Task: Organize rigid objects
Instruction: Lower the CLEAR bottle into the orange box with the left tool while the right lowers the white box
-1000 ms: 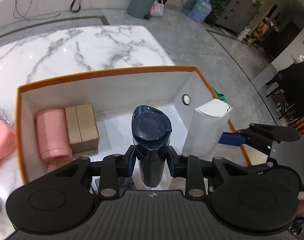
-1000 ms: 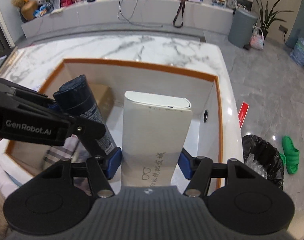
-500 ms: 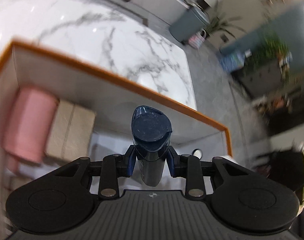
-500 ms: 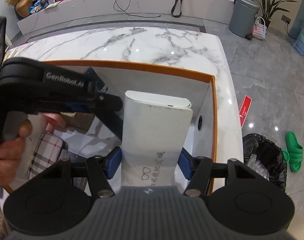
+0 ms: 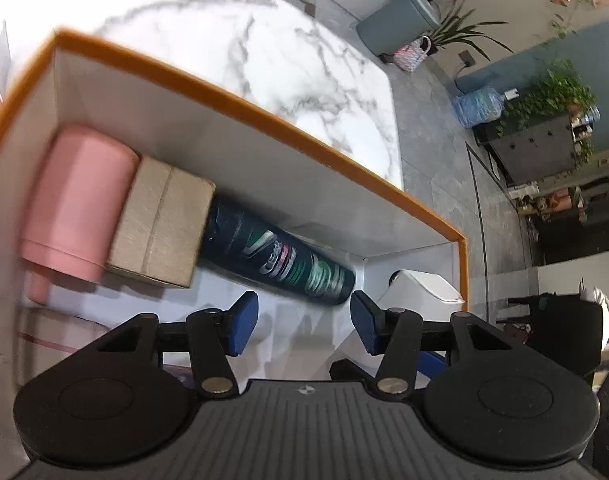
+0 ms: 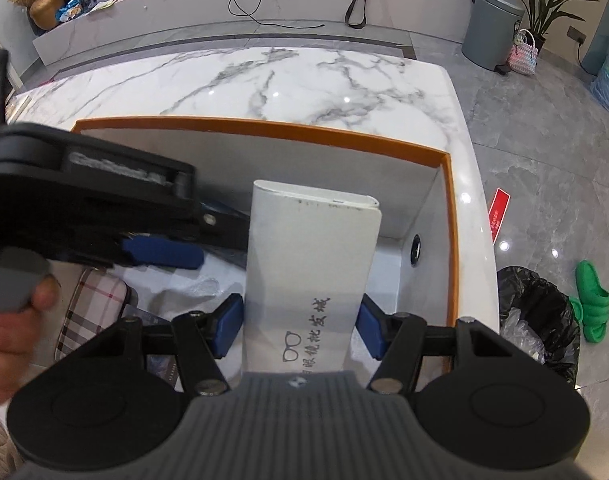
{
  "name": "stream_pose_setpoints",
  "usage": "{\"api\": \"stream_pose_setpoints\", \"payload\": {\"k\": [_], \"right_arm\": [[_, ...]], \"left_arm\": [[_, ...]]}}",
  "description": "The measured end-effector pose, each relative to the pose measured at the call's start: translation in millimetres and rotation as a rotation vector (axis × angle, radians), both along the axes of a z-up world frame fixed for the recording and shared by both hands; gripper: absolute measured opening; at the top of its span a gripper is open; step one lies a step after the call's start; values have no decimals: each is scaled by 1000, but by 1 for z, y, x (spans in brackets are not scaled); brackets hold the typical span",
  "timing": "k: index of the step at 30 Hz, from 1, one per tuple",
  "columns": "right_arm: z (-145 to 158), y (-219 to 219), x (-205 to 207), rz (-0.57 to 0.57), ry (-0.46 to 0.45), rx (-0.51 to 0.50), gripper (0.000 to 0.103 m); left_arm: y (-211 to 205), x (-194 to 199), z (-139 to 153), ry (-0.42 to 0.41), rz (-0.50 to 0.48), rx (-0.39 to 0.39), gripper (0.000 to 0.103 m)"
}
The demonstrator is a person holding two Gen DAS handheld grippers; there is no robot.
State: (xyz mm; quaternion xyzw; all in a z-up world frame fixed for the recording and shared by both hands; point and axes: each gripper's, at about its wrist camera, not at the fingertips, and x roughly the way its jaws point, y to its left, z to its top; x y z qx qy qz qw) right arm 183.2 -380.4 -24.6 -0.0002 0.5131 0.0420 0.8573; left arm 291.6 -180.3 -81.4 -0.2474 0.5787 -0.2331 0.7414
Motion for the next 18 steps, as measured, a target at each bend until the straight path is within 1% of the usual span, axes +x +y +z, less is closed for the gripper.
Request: {"api": "stream_pose_setpoints", "payload": {"k": [2, 4, 8, 10, 12, 14, 16, 18], "right_arm": [[1, 2, -1, 18, 12, 5, 60], [0, 4, -2, 45, 45, 26, 60], [-8, 8, 1, 51, 124, 75, 60], [-14, 11, 4, 48, 160, 82, 60], [-19, 16, 9, 44, 184, 74, 60], [-25, 17, 16, 19, 219, 87, 60], [-31, 17, 23, -14, 260, 127, 60], [-38, 14, 30, -51, 294, 173, 60]], "left_arm": [[10, -3, 7, -37, -22, 4, 58], [20, -6, 18, -85, -30, 37, 57], [33, -25, 38, -219, -69, 148, 56], [37, -32, 45, -270, -84, 196, 56], [38, -42, 49, -292, -94, 223, 56], [35, -48, 49, -297, -115, 241, 56], [33, -52, 47, -300, -138, 261, 56], [35, -54, 48, -326, -157, 284, 56]]}}
